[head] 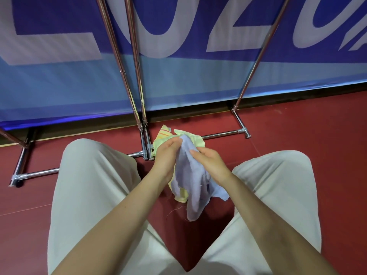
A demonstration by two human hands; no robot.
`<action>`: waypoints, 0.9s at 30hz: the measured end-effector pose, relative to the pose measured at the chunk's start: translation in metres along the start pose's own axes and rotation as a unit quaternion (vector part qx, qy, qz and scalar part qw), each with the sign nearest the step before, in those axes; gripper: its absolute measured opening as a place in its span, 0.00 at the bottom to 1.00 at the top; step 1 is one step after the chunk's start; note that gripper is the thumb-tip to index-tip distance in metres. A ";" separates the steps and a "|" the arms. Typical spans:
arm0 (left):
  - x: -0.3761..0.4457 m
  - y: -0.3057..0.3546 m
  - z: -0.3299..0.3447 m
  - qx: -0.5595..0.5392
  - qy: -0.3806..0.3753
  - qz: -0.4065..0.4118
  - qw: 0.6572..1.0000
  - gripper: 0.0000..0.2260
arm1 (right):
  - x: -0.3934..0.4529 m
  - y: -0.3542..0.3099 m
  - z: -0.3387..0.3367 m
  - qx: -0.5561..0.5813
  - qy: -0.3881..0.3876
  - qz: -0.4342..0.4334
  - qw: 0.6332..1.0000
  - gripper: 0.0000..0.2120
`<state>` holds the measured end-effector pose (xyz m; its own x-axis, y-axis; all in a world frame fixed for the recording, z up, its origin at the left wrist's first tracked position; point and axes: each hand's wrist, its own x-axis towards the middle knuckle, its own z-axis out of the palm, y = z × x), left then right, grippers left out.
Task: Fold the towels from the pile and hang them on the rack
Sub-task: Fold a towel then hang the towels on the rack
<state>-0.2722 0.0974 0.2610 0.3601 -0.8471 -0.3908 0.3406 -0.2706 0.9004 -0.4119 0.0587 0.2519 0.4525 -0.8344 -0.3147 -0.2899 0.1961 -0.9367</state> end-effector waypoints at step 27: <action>-0.001 -0.015 -0.003 -0.019 0.034 -0.032 0.999 0.10 | 0.011 -0.001 0.001 -0.064 0.068 -0.082 0.992 0.03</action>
<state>-0.2748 0.1032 0.2474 0.3937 -0.7959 -0.4599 0.3964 -0.3044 0.8661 -0.4057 0.0501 0.2497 0.3862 -0.9136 -0.1274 -0.3305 -0.0081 -0.9438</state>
